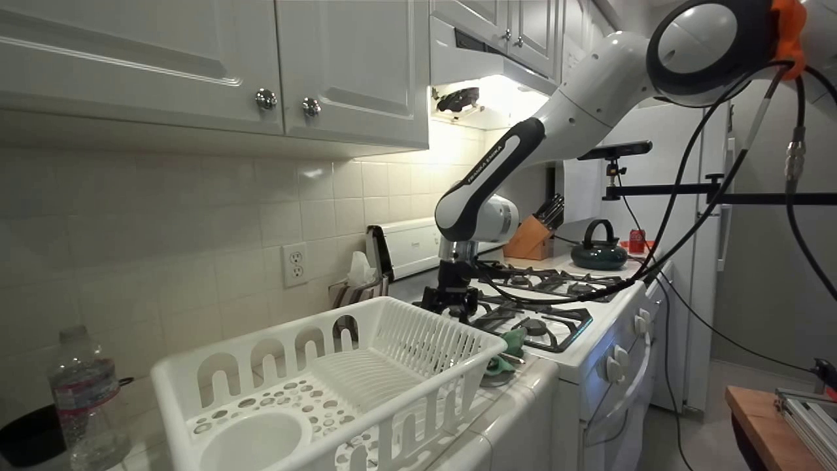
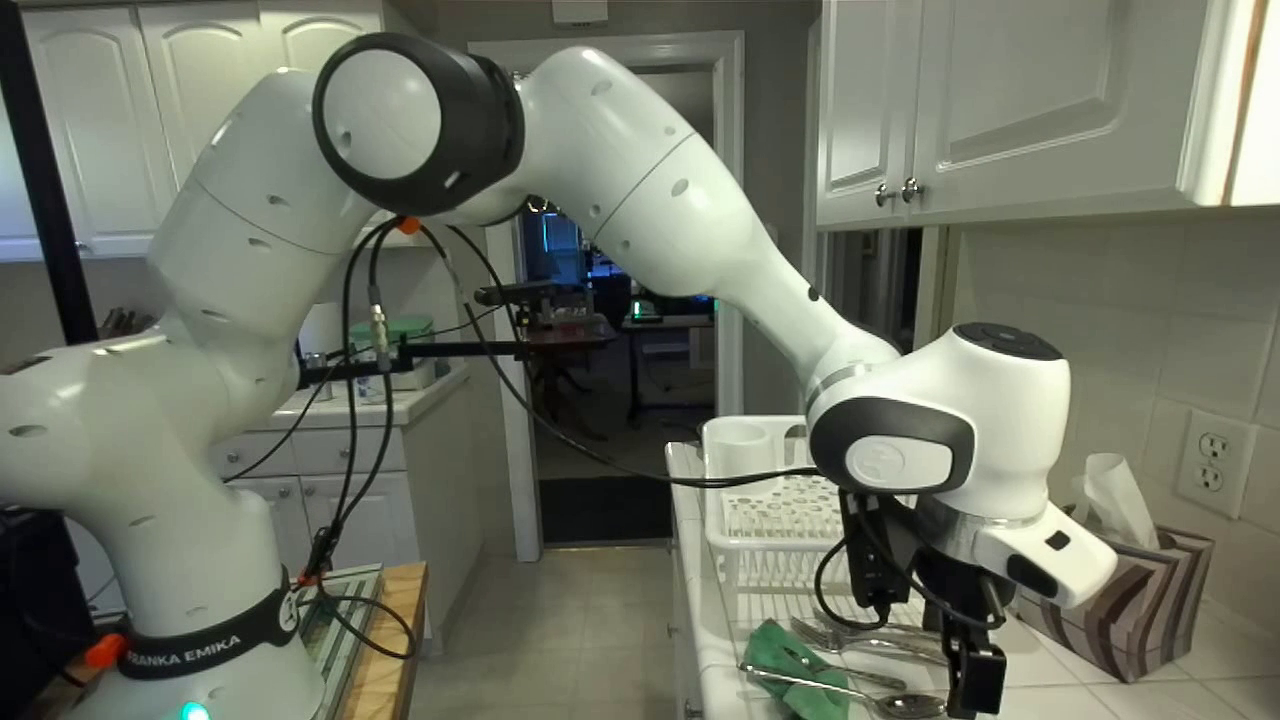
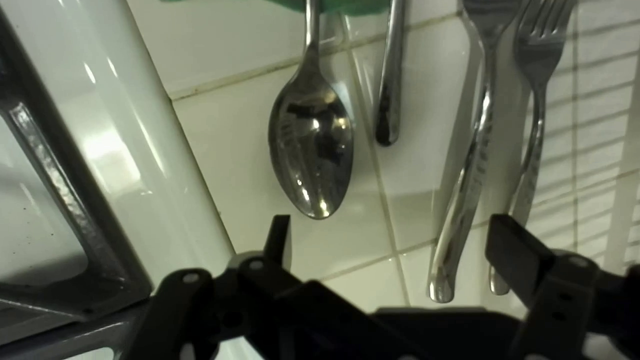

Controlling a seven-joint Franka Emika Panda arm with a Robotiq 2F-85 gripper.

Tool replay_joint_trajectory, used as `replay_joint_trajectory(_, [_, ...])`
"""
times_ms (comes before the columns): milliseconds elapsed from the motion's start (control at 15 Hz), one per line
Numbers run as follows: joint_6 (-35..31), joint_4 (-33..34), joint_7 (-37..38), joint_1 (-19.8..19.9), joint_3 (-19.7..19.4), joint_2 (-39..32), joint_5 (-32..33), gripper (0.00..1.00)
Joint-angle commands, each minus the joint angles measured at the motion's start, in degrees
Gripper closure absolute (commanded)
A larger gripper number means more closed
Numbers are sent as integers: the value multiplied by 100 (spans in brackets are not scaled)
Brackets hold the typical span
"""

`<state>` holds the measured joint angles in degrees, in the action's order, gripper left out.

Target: Put the middle fork in the middle section of the white object

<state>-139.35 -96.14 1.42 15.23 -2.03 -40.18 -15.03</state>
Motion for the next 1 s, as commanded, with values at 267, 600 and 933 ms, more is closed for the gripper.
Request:
replay_joint_trajectory(267, [-840, -14, -236, -342, -164, -132, 549, 0])
replay_joint_trajectory(600, [-1150, -64, -473, -281, -44, -174, 545, 0])
replay_joint_trajectory(933, [-1046, -86, -644, -301, -71, -192, 633, 0])
